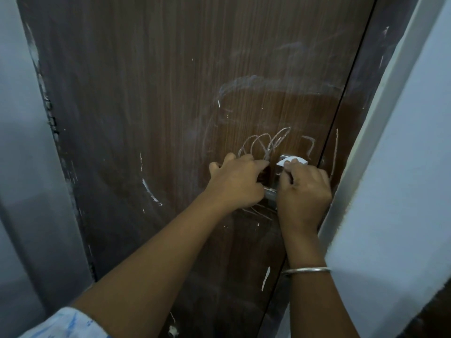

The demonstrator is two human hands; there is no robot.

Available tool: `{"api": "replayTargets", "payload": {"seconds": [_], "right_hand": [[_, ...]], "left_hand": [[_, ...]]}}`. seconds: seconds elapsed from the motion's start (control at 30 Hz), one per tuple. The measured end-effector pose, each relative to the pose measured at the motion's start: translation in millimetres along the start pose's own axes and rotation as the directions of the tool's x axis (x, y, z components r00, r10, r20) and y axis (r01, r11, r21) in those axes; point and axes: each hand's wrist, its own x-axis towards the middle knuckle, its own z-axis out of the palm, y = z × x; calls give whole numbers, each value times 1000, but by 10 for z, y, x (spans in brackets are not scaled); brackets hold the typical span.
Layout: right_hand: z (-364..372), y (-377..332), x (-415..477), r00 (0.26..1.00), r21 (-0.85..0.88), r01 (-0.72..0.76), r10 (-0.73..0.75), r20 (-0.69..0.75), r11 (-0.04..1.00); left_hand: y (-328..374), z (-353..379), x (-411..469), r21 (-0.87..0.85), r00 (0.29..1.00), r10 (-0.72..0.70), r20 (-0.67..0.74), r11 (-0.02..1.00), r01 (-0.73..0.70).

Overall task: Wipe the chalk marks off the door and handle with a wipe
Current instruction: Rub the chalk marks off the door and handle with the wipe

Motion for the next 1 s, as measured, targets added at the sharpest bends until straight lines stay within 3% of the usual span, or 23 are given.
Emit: {"api": "replayTargets", "payload": {"seconds": [0.1,0.2,0.27,0.4,0.53,0.6,0.7,0.83,0.87,0.97,1.0], "right_hand": [[27,-19,32,988,-16,141,-140,61,990],[23,-18,68,973,-62,195,-185,141,979],[-13,-5,77,979,-90,160,-146,142,983],[-102,23,37,995,-51,-59,63,71,997],[-31,-69,17,967,-134,183,-154,201,974],[-17,-90,62,949,-138,226,-186,255,964],[-72,-36,56,971,-144,140,-108,212,980],[-136,-23,18,984,-65,-109,117,133,992],[-128,-33,17,976,-41,-121,127,175,992],[-97,-64,14,947,-38,39,-24,320,999],[-94,-31,24,942,-24,-5,13,336,1000]], "left_hand": [[9,18,11,-9,1000,-11,-15,1000,11],[24,43,17,-20,1000,-23,9,1000,24],[37,59,6,-38,1000,-15,21,999,16],[33,65,-13,-65,1000,-3,-3,998,2],[42,45,15,-49,999,-34,28,998,35],[42,44,27,-66,997,-69,33,995,71],[6,51,-1,-117,998,-64,17,991,66],[-43,44,-26,-101,998,-60,16,993,61],[-38,43,-28,-106,998,-57,18,993,59],[7,51,-34,-124,998,-50,27,991,53],[22,60,-36,-126,998,-49,30,991,52]]}}
